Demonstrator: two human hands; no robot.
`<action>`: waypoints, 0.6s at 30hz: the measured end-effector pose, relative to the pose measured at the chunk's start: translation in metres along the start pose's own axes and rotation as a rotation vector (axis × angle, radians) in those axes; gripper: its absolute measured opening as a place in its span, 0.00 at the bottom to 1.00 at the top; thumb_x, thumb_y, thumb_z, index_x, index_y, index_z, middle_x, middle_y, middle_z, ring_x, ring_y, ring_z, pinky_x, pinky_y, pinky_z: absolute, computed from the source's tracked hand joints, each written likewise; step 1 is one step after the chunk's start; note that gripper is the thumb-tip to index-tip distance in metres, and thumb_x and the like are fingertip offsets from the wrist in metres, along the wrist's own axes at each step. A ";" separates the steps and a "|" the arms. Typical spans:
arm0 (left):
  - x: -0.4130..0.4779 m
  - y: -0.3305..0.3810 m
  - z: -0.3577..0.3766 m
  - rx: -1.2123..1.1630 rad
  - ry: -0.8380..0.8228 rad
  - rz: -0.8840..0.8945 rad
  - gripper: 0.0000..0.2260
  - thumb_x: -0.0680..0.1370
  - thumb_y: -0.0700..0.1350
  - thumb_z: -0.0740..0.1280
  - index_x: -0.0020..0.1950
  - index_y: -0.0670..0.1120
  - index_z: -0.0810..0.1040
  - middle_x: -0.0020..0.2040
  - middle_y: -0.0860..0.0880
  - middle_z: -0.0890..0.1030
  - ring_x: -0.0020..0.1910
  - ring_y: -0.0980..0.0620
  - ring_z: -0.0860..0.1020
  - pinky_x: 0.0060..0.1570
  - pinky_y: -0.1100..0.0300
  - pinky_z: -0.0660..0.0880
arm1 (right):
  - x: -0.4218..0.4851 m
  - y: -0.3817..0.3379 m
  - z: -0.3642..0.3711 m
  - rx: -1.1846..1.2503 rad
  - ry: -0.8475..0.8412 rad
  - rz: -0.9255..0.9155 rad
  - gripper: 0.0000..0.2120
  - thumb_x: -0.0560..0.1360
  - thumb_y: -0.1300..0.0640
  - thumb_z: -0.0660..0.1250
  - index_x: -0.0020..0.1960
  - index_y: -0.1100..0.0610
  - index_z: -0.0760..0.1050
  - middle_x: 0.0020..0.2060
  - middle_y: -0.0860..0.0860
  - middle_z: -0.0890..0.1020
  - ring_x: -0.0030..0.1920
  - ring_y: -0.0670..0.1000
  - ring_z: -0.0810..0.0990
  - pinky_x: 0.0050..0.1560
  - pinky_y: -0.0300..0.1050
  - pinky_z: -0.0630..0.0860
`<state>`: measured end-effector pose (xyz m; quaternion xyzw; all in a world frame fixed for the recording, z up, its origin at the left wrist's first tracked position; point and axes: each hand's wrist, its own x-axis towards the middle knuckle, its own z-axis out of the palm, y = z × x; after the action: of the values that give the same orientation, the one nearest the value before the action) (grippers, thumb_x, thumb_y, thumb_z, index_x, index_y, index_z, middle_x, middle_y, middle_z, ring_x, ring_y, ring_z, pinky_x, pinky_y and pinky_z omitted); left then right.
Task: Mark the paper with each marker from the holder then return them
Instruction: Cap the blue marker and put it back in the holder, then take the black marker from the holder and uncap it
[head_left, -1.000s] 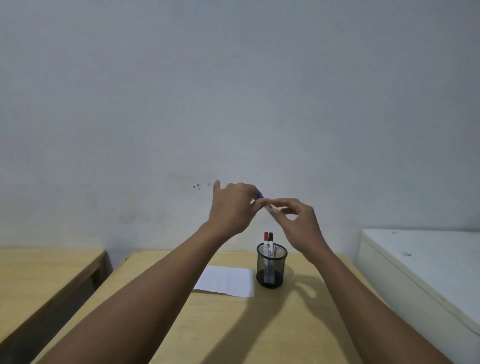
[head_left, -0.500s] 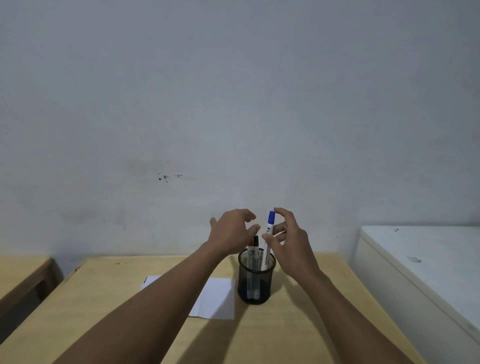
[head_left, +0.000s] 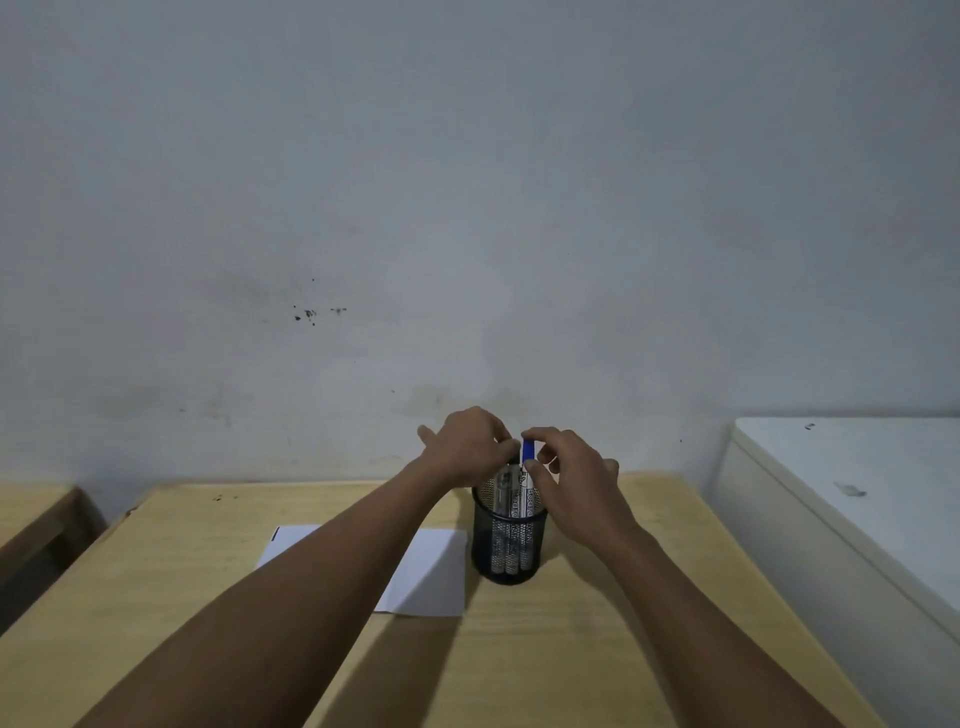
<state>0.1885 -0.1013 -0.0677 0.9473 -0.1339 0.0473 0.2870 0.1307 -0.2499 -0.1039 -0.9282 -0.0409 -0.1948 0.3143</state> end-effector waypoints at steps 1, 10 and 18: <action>0.000 0.001 0.000 -0.016 0.006 0.003 0.11 0.75 0.54 0.66 0.46 0.49 0.84 0.58 0.49 0.81 0.61 0.47 0.74 0.65 0.37 0.59 | 0.000 0.000 -0.001 -0.002 -0.004 0.002 0.15 0.83 0.52 0.63 0.69 0.44 0.75 0.53 0.44 0.76 0.50 0.44 0.76 0.58 0.47 0.58; -0.013 0.026 -0.038 -0.144 0.242 0.152 0.11 0.76 0.56 0.64 0.47 0.53 0.83 0.66 0.59 0.76 0.67 0.52 0.70 0.68 0.33 0.57 | -0.006 -0.024 -0.035 0.193 0.189 0.025 0.17 0.83 0.49 0.62 0.71 0.46 0.73 0.58 0.45 0.77 0.52 0.46 0.79 0.64 0.52 0.64; -0.076 0.064 -0.129 -0.658 0.448 0.187 0.10 0.75 0.49 0.67 0.34 0.58 0.82 0.57 0.50 0.82 0.55 0.52 0.78 0.58 0.49 0.76 | -0.028 -0.094 -0.092 0.769 0.004 0.128 0.14 0.78 0.51 0.72 0.60 0.56 0.81 0.44 0.55 0.88 0.40 0.48 0.84 0.40 0.38 0.77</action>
<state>0.0963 -0.0637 0.0608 0.7549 -0.1614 0.2329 0.5914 0.0554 -0.2291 0.0054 -0.7429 -0.0522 -0.1472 0.6510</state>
